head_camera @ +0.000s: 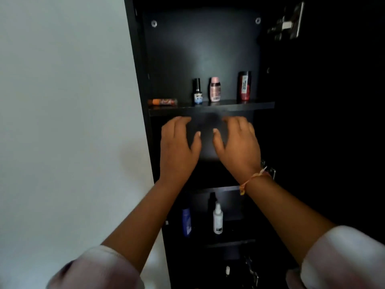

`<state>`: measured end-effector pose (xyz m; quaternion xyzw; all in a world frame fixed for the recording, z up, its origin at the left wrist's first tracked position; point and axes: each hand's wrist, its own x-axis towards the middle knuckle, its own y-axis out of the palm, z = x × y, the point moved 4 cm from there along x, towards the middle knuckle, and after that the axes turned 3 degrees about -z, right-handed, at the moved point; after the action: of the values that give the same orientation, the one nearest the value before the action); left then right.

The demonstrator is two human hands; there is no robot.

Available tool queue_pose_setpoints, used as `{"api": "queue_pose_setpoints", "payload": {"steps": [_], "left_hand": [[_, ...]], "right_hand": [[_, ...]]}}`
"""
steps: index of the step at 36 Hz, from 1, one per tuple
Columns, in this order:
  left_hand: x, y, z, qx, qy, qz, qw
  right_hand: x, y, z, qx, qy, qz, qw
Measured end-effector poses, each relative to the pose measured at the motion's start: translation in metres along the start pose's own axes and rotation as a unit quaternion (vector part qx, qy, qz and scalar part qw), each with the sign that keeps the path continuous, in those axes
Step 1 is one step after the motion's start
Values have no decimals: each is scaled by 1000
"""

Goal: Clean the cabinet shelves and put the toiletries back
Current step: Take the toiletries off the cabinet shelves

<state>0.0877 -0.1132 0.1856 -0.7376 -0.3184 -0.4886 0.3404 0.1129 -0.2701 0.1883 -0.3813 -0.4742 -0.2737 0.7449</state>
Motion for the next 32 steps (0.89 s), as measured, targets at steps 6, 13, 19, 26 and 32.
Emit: {"api": "queue_pose_setpoints", "payload": {"steps": [6,13,19,26,32], "left_hand": [[72,0,6,45,22,-1,999],[121,22,39,143,-30,150,978],[127,27,50,211,-75,245,943],[138,25,47,244,-95,318,911],[146,22,42,270,-45,329,904]], "right_hand": [[68,7,4,-1,-1,16,1000],[111,33,20,-26,-13,111,993],[129,51,29,-64,10,114,991],[139,64,30,-42,38,155,986],[142,71,28,2,80,176,981]]}}
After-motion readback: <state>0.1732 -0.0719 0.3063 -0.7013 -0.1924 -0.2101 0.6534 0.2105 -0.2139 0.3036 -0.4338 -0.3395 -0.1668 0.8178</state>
